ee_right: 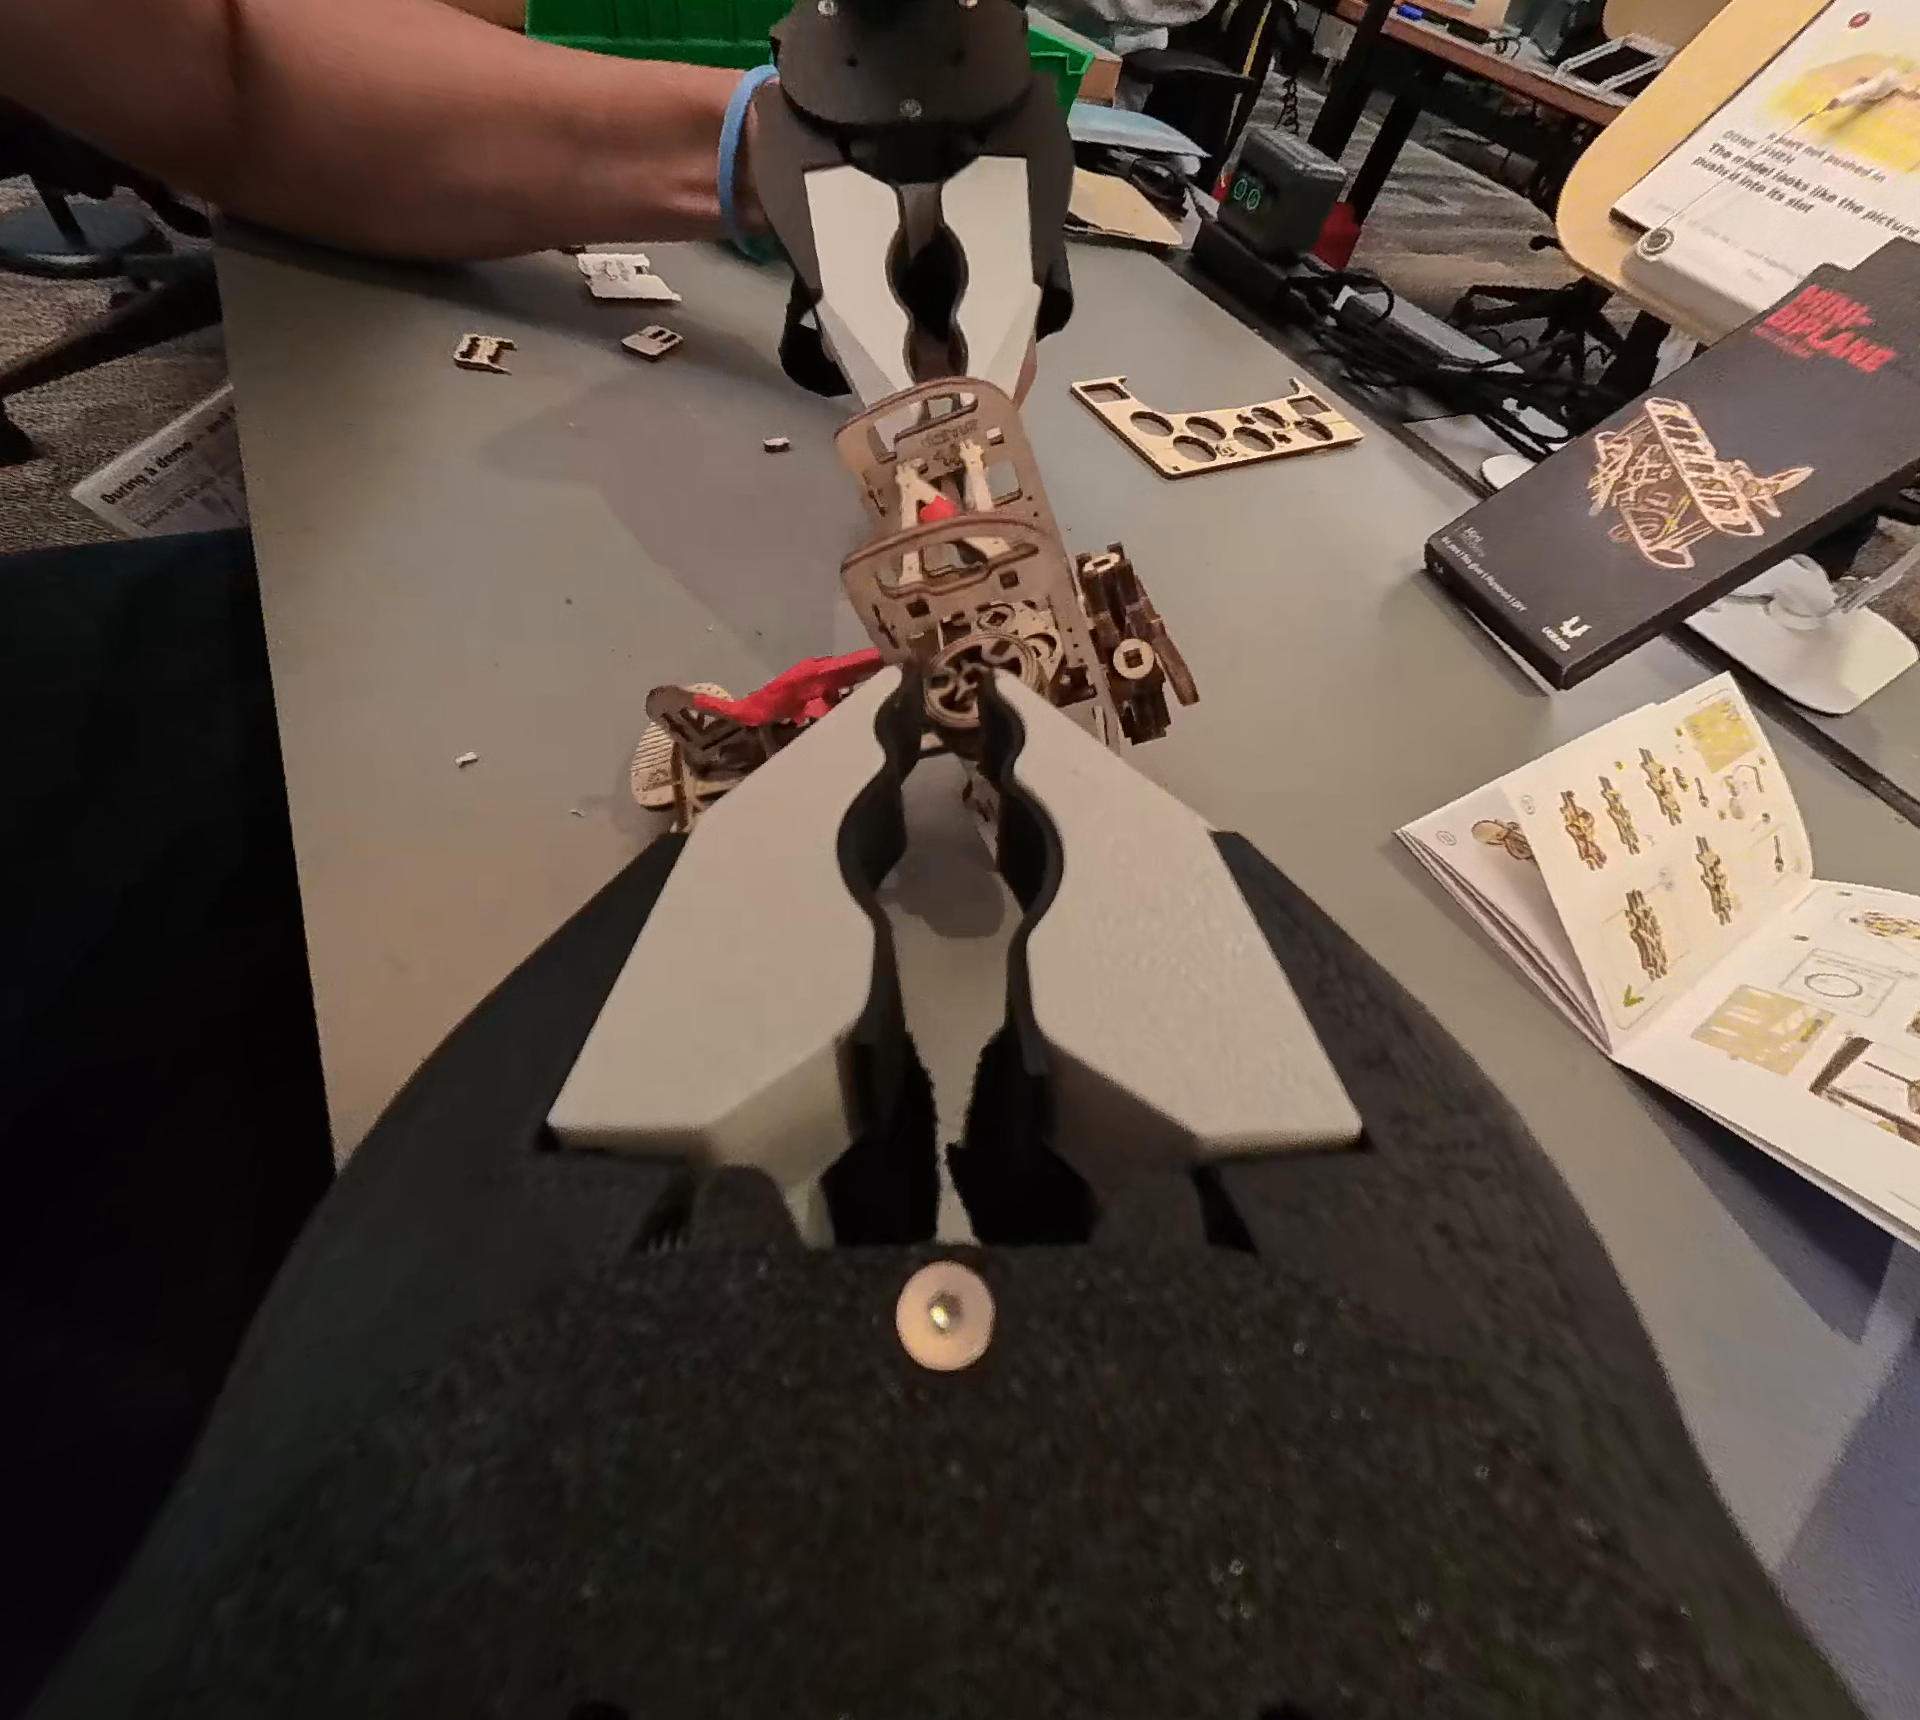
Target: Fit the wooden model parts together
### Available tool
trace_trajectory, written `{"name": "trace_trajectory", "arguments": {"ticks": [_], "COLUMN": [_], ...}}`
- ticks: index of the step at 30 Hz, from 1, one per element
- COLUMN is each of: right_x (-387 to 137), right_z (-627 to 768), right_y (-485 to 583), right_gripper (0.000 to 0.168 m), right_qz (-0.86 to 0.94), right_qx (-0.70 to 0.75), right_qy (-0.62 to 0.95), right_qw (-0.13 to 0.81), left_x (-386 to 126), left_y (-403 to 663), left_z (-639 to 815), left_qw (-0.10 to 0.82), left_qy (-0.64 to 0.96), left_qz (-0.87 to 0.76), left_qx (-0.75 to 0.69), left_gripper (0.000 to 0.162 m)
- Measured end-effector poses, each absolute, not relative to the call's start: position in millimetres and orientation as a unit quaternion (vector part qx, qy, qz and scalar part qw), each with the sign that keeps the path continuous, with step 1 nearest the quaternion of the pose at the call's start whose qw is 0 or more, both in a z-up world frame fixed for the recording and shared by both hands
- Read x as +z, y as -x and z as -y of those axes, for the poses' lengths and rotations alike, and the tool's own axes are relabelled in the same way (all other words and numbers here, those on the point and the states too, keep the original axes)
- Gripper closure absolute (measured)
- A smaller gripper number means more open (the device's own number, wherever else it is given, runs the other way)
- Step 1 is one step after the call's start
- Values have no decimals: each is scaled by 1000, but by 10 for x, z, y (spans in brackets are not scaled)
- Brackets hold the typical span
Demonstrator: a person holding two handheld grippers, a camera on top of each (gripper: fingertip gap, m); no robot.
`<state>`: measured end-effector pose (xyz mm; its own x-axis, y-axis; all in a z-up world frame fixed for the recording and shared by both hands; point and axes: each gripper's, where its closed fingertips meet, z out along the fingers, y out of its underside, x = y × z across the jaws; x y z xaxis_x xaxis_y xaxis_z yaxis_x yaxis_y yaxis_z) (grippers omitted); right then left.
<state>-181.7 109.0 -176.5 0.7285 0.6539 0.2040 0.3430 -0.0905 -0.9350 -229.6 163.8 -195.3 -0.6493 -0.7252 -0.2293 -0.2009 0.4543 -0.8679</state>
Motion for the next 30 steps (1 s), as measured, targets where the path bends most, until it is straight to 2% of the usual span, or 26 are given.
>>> {"name": "trace_trajectory", "arguments": {"ticks": [18,26,30], "right_x": [-1776,-1758,-1758], "right_z": [-1173,-1148,-1150], "right_y": [1844,1900,1861], "right_gripper": [159,158,164], "right_qz": [421,456,452], "right_qx": [49,74,61], "right_qy": [682,661,662], "right_qw": [596,591,595], "left_x": [-1914,-1928,-1928], "left_y": [2139,2127,2107], "left_z": [-1487,-1407,-1398], "left_qw": [319,249,254], "left_qy": [245,280,281], "left_qz": [-811,-801,-798], "left_qx": [-425,-467,-468], "left_gripper": [160,160,160]}}
